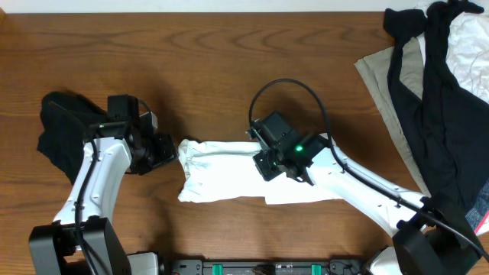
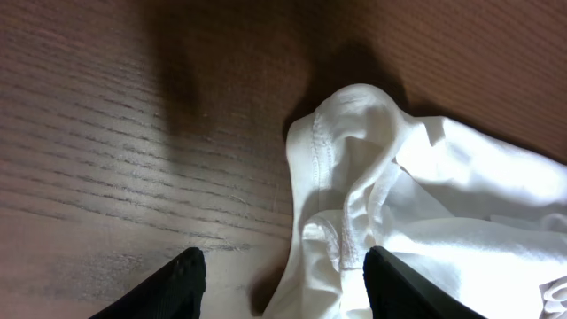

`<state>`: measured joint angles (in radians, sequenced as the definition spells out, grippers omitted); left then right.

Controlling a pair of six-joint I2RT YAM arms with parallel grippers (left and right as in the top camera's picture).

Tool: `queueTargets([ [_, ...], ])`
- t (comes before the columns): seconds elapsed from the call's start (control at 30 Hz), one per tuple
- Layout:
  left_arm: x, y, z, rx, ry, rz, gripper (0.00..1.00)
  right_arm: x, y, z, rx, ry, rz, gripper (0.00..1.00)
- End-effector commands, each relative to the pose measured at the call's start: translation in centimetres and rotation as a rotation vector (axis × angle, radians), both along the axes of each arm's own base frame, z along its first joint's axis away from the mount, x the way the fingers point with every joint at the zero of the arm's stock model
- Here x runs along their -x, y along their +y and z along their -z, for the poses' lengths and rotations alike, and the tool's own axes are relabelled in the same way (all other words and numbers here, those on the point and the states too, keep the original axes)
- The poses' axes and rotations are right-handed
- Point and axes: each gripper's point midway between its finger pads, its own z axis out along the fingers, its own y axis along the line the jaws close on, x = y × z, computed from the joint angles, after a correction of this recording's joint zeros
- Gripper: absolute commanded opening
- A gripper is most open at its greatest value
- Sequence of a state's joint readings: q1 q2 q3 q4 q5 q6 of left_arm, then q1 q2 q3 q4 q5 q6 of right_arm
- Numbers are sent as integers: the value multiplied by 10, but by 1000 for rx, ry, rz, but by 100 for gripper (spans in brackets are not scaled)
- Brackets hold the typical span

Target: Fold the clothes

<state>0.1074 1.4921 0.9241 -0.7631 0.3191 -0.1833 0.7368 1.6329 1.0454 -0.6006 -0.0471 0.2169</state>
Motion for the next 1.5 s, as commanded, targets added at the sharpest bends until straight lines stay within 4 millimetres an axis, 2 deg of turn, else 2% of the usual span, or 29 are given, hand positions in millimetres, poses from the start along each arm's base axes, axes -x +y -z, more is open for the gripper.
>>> queueTargets([
  [0.0,5,-3,3,10,17,6,60,-6,0,-12,-18,-22,18,2],
  [0.23,5,-3,3,10,17,6,60,14,6,-2,-16,47,-26,16],
  [0.37,5,-3,3,10,17,6,59,21,6,12,2,76,-32,16],
  [0.8,5,-3,3,10,17,6,60,24,6,43,48,138,-33,10],
  [1.03,5,-3,3,10,17,6,60,21,5,43,51,126,-30,10],
  [1.13,5,-3,3,10,17,6,60,21,5,43,51,125,-30,2],
  [1.27,5,-3,3,10,17,6,60,20,6,42,51,117,-27,1],
  [1.37,5,-3,3,10,17,6,60,13,5,32,42,82,6,1],
  [1.47,5,-3,3,10,17,6,59,3,7,9,18,9,18,1],
])
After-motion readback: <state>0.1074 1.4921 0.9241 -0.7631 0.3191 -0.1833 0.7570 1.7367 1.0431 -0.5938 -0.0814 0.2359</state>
